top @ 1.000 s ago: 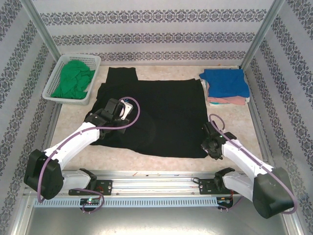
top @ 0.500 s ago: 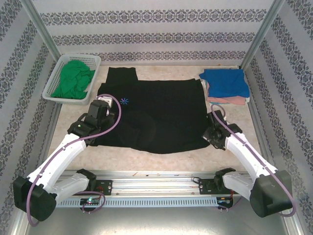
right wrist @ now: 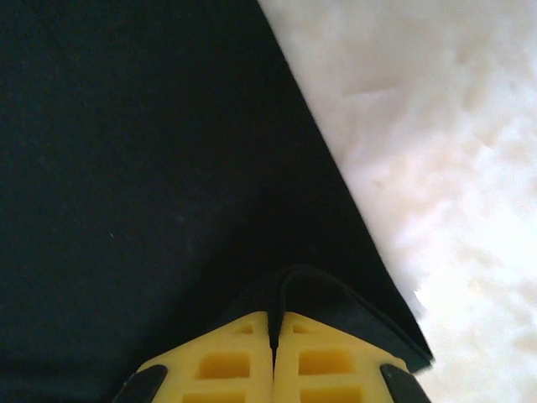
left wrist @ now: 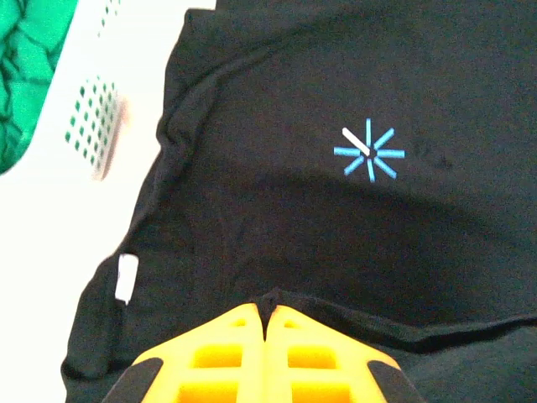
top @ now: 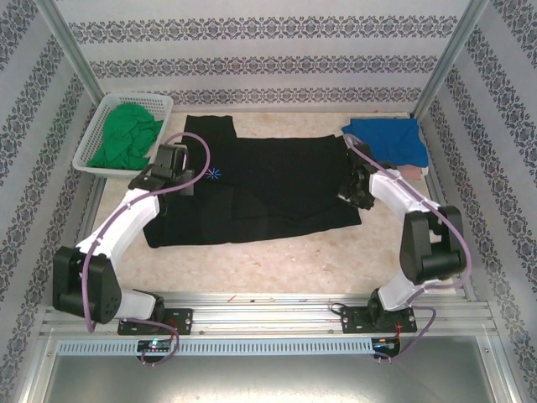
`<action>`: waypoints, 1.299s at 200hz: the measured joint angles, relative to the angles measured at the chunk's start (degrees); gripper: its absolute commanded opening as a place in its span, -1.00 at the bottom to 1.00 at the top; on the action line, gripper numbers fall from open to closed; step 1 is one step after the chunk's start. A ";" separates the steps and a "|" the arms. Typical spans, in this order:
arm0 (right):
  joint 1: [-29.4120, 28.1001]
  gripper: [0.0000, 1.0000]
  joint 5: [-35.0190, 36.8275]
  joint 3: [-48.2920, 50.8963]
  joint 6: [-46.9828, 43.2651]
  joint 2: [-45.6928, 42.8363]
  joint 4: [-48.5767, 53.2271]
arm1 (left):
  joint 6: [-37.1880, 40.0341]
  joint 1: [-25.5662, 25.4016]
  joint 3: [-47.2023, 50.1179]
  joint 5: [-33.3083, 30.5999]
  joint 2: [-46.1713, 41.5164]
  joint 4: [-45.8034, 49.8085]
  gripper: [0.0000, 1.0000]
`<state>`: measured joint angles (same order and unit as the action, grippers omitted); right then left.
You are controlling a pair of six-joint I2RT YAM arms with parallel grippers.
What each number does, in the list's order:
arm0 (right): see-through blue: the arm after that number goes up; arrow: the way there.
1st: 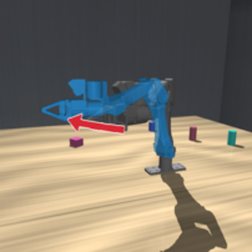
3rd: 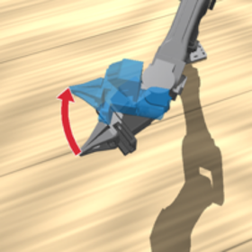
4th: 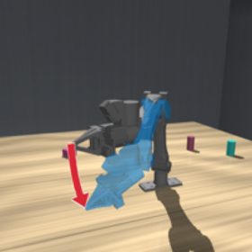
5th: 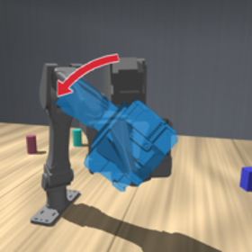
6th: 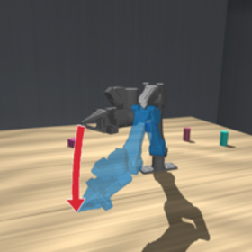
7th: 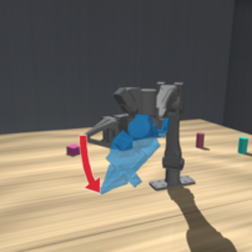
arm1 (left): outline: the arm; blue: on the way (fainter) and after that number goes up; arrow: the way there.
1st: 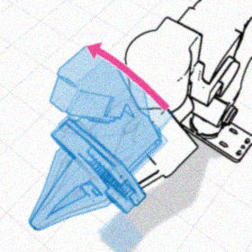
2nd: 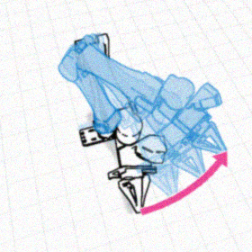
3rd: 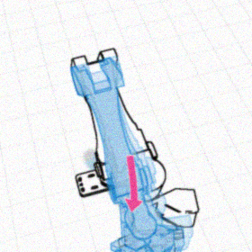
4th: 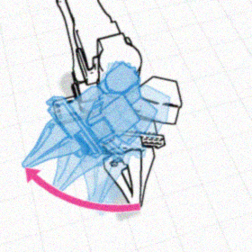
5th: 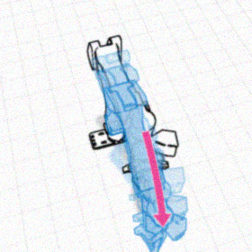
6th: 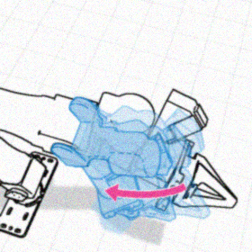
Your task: Fold and stack the t-shirts
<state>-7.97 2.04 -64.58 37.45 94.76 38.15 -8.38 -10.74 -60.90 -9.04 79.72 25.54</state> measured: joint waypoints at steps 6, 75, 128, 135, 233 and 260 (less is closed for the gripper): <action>0.00 -0.87 -0.22 -1.11 -0.50 1.46 -0.17 | 0.26 0.15 -0.94 0.00 0.98 -0.39 -1.00; 0.15 -0.92 -1.38 -9.70 -5.20 10.05 1.86 | 1.92 0.76 -6.82 -0.09 9.40 -1.20 -1.00; 0.74 -0.89 1.57 -9.31 -7.48 7.50 4.46 | 2.16 1.49 -9.40 -0.24 8.79 -2.10 -1.00; 0.74 -0.89 1.57 -8.39 -7.54 6.34 4.50 | 2.16 1.49 -9.40 -0.22 8.72 -2.12 -1.00; 3.39 -0.94 1.55 1.18 -7.69 -4.07 3.72 | 1.90 1.49 -10.21 -0.52 9.25 -3.87 -1.00; 3.37 -0.94 1.55 -0.87 -7.69 -1.49 3.17 | 1.92 1.49 -14.43 -0.48 13.16 -4.11 -1.00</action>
<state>-4.60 3.60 -65.45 29.76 93.27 41.32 -6.46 -9.26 -75.33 -9.52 92.88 21.43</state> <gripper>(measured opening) 0.064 0.047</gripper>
